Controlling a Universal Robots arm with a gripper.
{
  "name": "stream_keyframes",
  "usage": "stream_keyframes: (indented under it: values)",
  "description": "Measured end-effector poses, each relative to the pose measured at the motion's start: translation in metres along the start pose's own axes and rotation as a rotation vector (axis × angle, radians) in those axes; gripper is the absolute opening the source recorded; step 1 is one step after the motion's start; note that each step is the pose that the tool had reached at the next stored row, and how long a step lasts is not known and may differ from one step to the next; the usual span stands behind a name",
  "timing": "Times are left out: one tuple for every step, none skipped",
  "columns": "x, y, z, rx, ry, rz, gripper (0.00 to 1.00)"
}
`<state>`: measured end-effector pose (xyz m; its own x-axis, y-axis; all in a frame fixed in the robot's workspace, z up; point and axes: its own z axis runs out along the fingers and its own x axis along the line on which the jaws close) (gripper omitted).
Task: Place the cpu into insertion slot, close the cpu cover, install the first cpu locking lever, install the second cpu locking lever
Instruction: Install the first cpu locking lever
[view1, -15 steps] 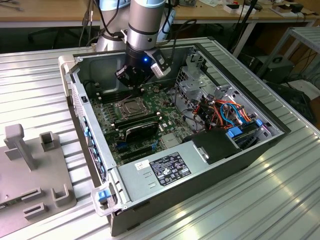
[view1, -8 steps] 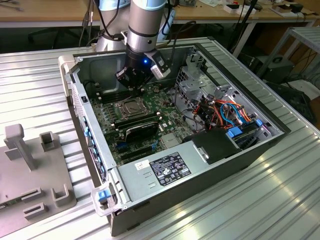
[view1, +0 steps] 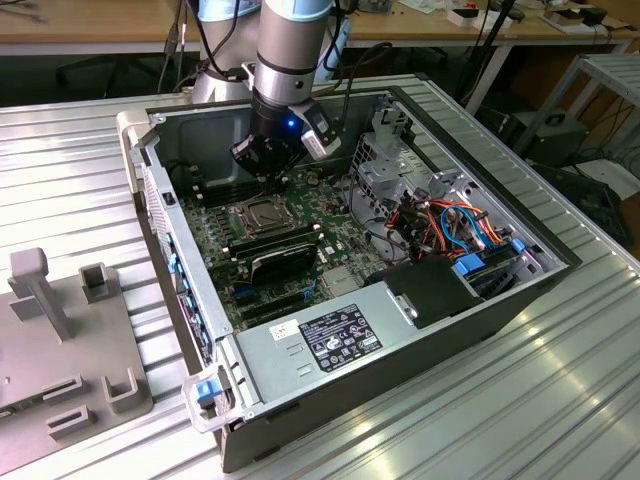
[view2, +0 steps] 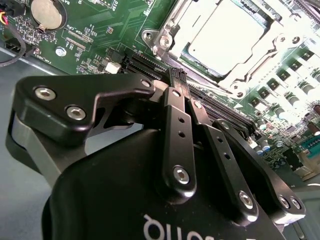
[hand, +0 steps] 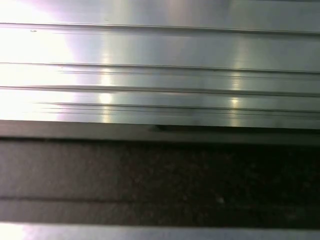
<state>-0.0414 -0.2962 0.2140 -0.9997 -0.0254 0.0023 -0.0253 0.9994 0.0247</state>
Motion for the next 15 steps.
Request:
stream_keyframes:
  values:
    - [0.0000,0.0000,0.0001,0.0000,-0.0001,0.000,0.11]
    - [0.0000,0.0000,0.0003,0.0000,-0.0001,0.000,0.11]
    - [0.0000,0.0000,0.0007,-0.0002,-0.0002,0.000,0.11]
    - [0.0000,0.0000,0.0011,0.0000,-0.0002,0.000,0.11]
    - [0.0000,-0.0001,0.0016,0.0001,-0.0001,0.000,0.11]
    - [0.0000,-0.0001,0.0024,0.0001,0.0000,0.000,0.11]
    - [-0.0001,-0.0002,0.0029,-0.0001,0.0001,0.000,0.11]
    - [-0.0001,-0.0002,0.0035,-0.0003,0.0000,0.000,0.11]
    - [-0.0002,-0.0002,0.0050,-0.0004,0.0000,0.000,0.11]
    - [-0.0001,-0.0002,0.0058,-0.0005,0.0000,0.000,0.11]
    - [-0.0001,-0.0002,0.0060,-0.0003,0.0001,0.000,0.11]
    - [-0.0001,-0.0003,0.0063,-0.0003,0.0002,0.000,0.11]
    - [-0.0001,-0.0003,0.0065,-0.0004,0.0001,0.000,0.11]
    - [-0.0002,-0.0003,0.0067,-0.0005,0.0000,0.000,0.11]
    - [-0.0002,-0.0004,0.0068,-0.0005,0.0000,0.000,0.11]
